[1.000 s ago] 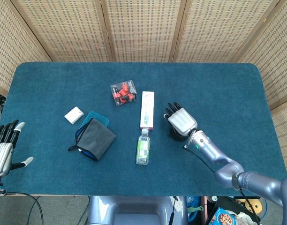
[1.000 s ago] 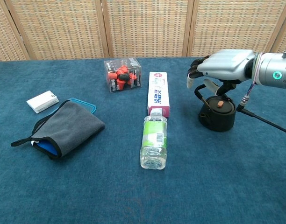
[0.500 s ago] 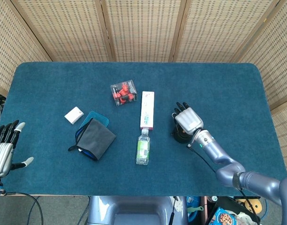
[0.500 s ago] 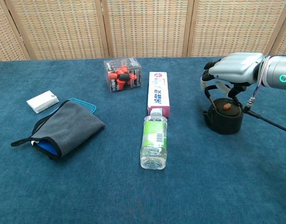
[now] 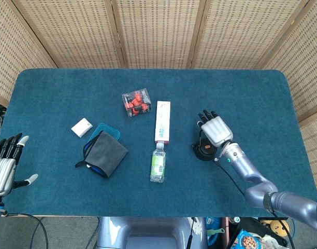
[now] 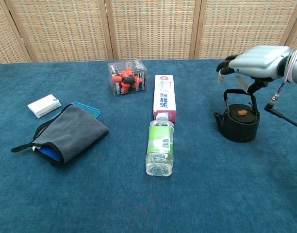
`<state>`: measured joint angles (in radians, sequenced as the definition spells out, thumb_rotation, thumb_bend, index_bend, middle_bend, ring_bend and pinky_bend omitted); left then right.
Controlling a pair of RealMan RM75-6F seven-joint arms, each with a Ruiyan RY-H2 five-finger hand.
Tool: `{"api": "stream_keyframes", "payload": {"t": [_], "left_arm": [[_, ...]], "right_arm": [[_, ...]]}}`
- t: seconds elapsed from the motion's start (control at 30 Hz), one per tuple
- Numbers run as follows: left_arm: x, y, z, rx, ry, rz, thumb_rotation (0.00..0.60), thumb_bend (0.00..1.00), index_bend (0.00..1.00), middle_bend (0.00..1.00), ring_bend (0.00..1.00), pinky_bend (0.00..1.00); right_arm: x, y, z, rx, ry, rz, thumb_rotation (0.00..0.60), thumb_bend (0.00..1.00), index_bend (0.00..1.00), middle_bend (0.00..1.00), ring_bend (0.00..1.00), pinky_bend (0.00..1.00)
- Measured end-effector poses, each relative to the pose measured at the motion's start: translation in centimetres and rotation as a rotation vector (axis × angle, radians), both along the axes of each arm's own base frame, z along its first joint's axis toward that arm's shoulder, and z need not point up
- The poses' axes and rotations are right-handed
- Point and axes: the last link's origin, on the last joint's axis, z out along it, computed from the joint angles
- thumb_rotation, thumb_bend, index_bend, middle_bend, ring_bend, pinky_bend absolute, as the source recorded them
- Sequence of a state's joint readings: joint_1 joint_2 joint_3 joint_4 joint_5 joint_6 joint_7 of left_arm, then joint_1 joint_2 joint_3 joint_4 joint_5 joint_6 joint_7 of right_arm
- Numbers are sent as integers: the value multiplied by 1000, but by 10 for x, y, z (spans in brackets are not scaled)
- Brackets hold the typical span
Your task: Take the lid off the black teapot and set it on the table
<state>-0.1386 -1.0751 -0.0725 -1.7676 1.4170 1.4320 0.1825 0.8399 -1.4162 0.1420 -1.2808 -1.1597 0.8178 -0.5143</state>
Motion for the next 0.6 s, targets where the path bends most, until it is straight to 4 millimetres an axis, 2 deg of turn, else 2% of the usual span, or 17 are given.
{"api": "stream_keyframes", "payload": {"t": [0.03, 0.07, 0.1, 0.17, 0.3, 0.4, 0.6], "left_arm": [[0, 0, 0, 0, 1, 1, 600, 0, 0, 0, 0, 0], [0, 1, 0, -1, 3, 1, 600, 0, 0, 0, 0, 0], [0, 1, -1, -3, 4, 0, 600, 0, 0, 0, 0, 0], [1, 2, -1, -5, 7, -2, 600, 0, 0, 0, 0, 0], [1, 2, -2, -7, 8, -3, 600, 0, 0, 0, 0, 0], [1, 1, -2, -9, 9, -3, 600, 0, 0, 0, 0, 0], [2, 1, -3, -12, 10, -7, 600, 0, 0, 0, 0, 0]], "right_arm": [[3, 0, 5, -23, -32, 20, 600, 509, 212, 6, 0, 184], [6, -1, 9, -40, -61, 34, 600, 363, 212, 0, 0, 172], [9, -1, 14, -56, -95, 43, 600, 281, 212, 0, 0, 159], [13, -1, 24, -76, -183, 52, 600, 234, 229, 0, 0, 145], [18, 4, 38, -72, -347, 36, 600, 231, 378, 0, 0, 138], [13, 13, 45, -44, -427, 0, 600, 251, 432, 0, 0, 120], [-7, 26, 30, 12, -420, -71, 600, 380, 460, 0, 0, 118]]}}
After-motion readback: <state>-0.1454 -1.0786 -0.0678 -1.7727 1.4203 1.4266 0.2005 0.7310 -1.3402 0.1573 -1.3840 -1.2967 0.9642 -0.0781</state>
